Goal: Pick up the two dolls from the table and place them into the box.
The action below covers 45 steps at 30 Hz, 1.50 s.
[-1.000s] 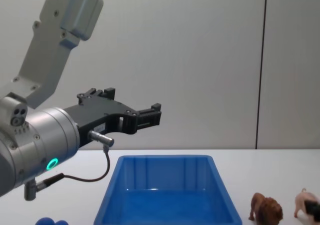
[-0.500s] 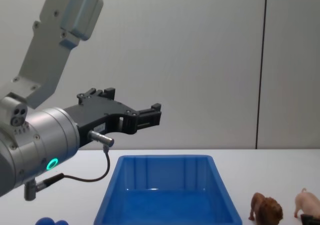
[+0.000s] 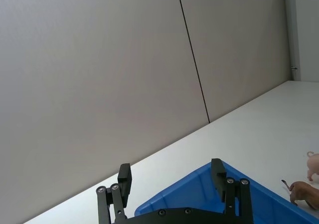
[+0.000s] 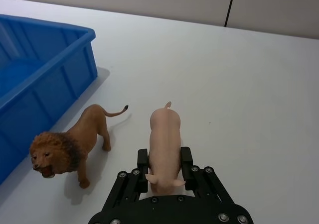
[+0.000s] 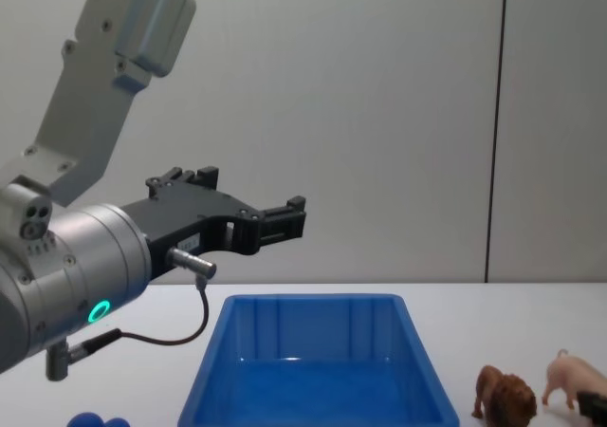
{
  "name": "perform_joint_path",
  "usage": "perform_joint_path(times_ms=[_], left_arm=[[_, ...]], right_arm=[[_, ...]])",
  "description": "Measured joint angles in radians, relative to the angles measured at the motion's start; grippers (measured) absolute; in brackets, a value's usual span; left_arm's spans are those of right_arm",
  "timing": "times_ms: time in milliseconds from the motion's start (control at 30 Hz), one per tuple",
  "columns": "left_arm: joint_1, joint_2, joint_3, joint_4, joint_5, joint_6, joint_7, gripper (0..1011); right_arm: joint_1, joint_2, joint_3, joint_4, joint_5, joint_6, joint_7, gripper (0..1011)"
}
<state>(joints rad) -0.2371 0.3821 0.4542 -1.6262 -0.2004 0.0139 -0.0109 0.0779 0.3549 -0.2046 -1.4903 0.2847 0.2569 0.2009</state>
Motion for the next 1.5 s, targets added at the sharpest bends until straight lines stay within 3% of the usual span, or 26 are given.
perform_joint_path(times_ms=[400,700,967,1267,1400,1500], left_arm=[[0.0,0.0,0.0,0.0,0.0,0.0,0.0,1003],[0.0,0.0,0.0,0.0,0.0,0.0,0.0,1003],[0.0,0.0,0.0,0.0,0.0,0.0,0.0,1003],[0.0,0.0,0.0,0.0,0.0,0.0,0.0,1003],[0.0,0.0,0.0,0.0,0.0,0.0,0.0,1003],[0.0,0.0,0.0,0.0,0.0,0.0,0.0,1003]], right_arm=[[0.02,-0.003,0.002,-0.037,-0.025,-0.047,0.006,362],[0.065,-0.017,-0.003,-0.075,-0.037,-0.058,0.073,362],[0.125,-0.048,-0.025,-0.08,-0.048,-0.033,0.162,362],[0.194,-0.101,-0.066,-0.04,-0.074,0.017,0.247,366],[0.223,-0.127,-0.086,-0.012,-0.089,0.034,0.276,449],[0.235,-0.139,-0.097,0.001,-0.098,0.039,0.287,576]])
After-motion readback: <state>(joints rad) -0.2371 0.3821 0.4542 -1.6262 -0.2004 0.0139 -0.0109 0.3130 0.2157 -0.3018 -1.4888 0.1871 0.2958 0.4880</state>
